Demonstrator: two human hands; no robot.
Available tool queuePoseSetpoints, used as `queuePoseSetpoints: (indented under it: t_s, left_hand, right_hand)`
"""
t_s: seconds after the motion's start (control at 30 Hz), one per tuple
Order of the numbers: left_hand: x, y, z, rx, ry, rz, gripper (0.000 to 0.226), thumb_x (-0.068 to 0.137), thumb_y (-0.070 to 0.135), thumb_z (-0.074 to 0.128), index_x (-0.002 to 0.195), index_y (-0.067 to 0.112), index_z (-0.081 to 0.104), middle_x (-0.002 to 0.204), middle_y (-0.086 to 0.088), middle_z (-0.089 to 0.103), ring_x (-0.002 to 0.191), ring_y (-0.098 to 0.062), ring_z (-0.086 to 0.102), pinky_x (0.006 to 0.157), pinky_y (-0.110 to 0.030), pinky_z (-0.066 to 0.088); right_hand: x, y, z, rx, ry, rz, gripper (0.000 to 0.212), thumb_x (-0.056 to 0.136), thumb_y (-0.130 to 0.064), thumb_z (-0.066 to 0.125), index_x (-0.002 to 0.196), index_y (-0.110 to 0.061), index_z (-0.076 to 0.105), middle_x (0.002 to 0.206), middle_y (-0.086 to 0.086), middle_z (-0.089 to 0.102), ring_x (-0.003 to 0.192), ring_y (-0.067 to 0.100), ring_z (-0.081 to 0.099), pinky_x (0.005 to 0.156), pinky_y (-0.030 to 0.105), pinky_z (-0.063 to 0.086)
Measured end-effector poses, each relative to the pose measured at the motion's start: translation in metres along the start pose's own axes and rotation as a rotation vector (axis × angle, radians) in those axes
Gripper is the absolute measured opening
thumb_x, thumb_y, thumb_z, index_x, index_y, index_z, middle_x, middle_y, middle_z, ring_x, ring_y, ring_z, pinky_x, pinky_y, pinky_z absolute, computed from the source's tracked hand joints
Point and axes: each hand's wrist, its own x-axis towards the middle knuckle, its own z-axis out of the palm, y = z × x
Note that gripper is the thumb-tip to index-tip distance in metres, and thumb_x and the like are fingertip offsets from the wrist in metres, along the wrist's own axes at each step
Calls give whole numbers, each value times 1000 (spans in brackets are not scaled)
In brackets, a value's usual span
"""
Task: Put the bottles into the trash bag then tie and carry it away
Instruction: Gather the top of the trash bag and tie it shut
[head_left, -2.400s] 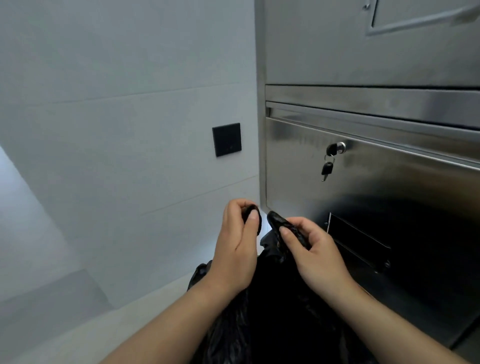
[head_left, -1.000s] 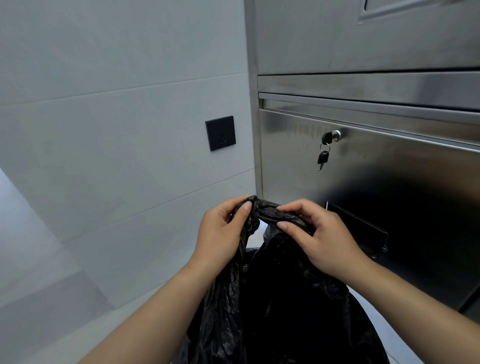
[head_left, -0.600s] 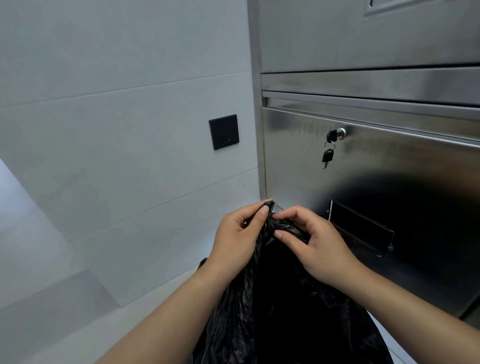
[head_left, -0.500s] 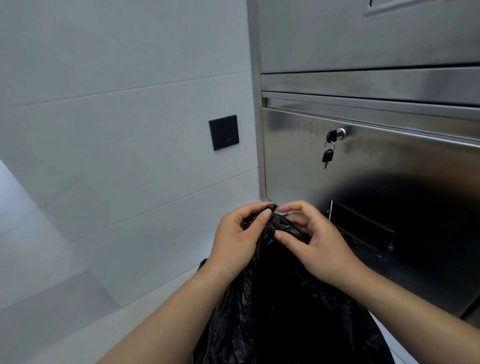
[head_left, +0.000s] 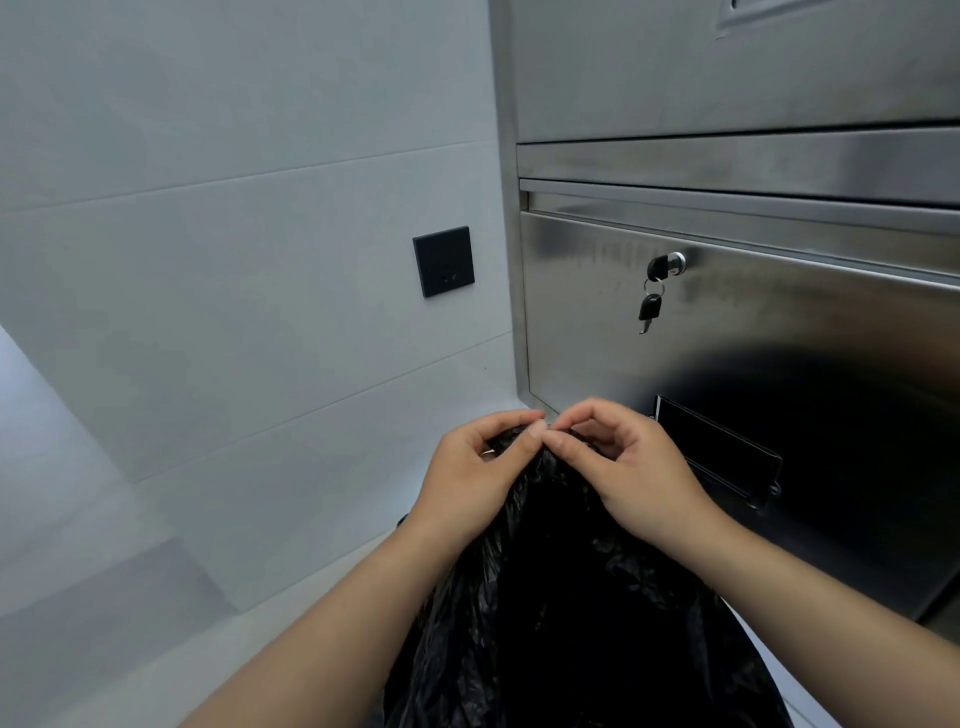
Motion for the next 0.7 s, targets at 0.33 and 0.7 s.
queuePoseSetpoints:
  t_s: [0.33, 0.7]
  left_hand:
    - [-5, 0, -8, 130, -54, 94, 15, 87, 18, 64, 89, 26, 75, 90, 8, 76, 88, -7, 70, 79, -19, 52]
    - [-12, -5, 7, 394, 82, 348, 25, 69, 32, 79, 92, 37, 69, 90, 21, 72, 80, 5, 66, 75, -16, 53]
  right_hand:
    - [8, 7, -6, -50, 121, 256, 19, 87, -37, 58, 78, -22, 53, 51, 4, 55, 45, 17, 45, 50, 26, 36]
    - [8, 5, -5, -105, 218, 213, 19, 77, -39, 69, 71, -23, 61, 57, 28, 55, 47, 20, 40, 53, 31, 34]
